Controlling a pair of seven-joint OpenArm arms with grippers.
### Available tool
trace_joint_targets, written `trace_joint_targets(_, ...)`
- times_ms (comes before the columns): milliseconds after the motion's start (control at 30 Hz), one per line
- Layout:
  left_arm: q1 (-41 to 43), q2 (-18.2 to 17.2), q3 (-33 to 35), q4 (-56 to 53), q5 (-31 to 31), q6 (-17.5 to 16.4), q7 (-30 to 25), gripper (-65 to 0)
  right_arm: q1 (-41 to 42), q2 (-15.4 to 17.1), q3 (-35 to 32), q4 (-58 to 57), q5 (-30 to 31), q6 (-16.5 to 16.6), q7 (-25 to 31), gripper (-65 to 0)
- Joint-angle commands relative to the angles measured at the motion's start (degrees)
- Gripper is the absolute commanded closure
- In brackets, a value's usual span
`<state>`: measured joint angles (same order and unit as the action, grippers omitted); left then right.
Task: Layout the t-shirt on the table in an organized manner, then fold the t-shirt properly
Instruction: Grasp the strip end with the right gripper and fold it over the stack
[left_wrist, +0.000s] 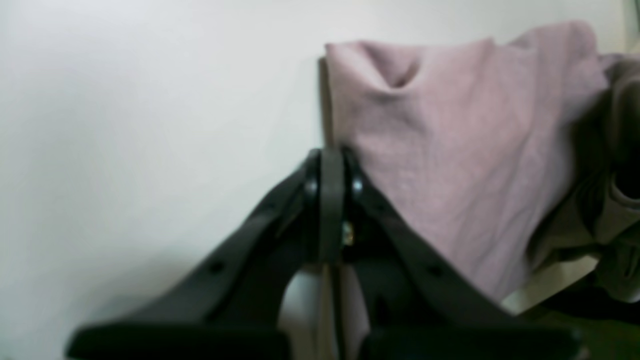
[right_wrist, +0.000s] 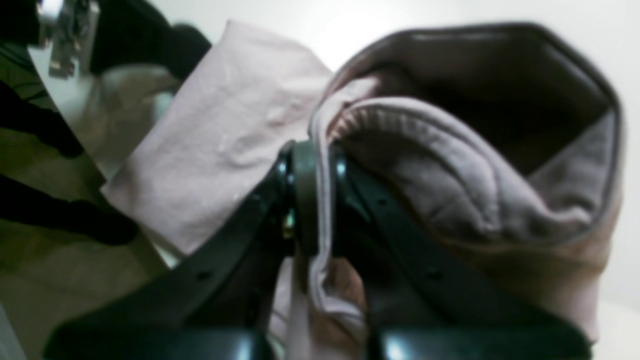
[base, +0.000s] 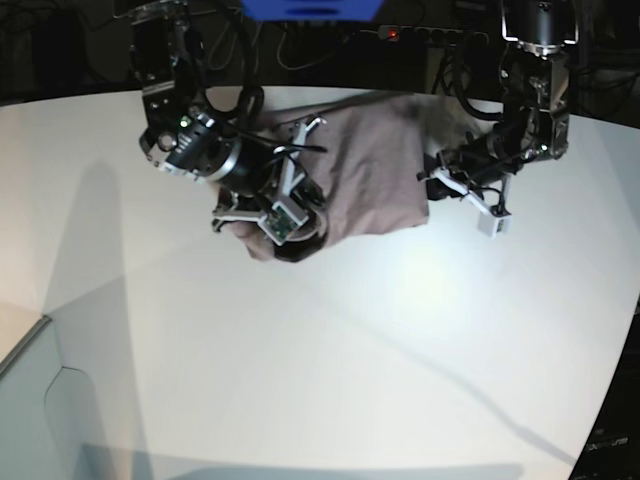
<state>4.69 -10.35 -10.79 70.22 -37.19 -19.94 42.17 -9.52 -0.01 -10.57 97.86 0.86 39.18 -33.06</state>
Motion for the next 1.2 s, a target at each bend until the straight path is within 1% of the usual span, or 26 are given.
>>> trace_joint_targets(0, -1.3, -0.4, 0.4, 0.2, -0.5, -0.5, -0.5, -0.4, 0.6, -0.4, -0.1, 1.2, 1.1, 0.8, 1.5, 0.0)
trace_joint_targets(300, -4.3, -0.4, 3.7, -1.5, -0.5, -0.4, -0.5, -0.4, 3.2, -0.4, -7.0, 0.7, 1.1, 0.8, 1.6, 0.0)
trace_joint_targets(400, -4.3, -0.4, 4.1, -1.4, -0.5, -0.4, -0.4, -0.4, 5.0, -1.7, -8.9, 0.4, 1.1, 0.8, 1.5, 0.0)
trace_joint_targets(567, -4.3, -0.4, 4.1, -1.4, -0.5, -0.5, -0.4, -0.4, 8.1, -3.5, -11.1, -4.8, 1.0, 0.8, 1.6, 0.0)
trace_joint_targets(667, -4.2, -0.4, 4.1, -1.2, -0.5, -0.5, -0.4, -0.4, 10.2, -3.6, -12.8, -9.6, 1.0, 0.8, 2.0, 0.0)
trace_joint_targets(767, -4.2, -0.5, 3.9, -1.1, -0.5, -0.6, -0.4, -0.4, 11.4, -3.6, -13.0, -12.5, 1.0, 0.8, 2.0, 0.0)
trace_joint_targets(1000, -4.2, -0.9, 3.6, -1.0, -0.6, -0.6, -0.4, -0.8, 11.7, -3.5, -13.1, -12.9, 1.0, 0.8, 1.5, 0.0)
trace_joint_targets(1033, -4.2, -0.9, 3.6, -1.0, -0.6, -0.6, -0.4, -0.9, 11.7, -3.5, -13.1, -12.9, 1.0, 0.8, 1.5, -1.9)
trace_joint_targets(1067, -4.2, -0.9, 3.6, -1.0, -0.6, -0.6, -0.4, -1.0, 11.7, -3.4, -13.1, -12.9, 1.0, 0.8, 1.5, -5.5)
trace_joint_targets(1133, -4.3, -1.0, 3.6, -0.9, -0.6, -0.6, -0.3, -1.5, 11.3, -3.2, -13.1, -12.9, 1.0, 0.8, 1.5, -15.0)
trace_joint_targets(1167, -4.3, -1.4, 3.6, -0.9, -0.6, -0.6, -0.3, -2.7, 11.2, -3.2, -13.1, -12.9, 1.0, 0.8, 1.5, -19.6)
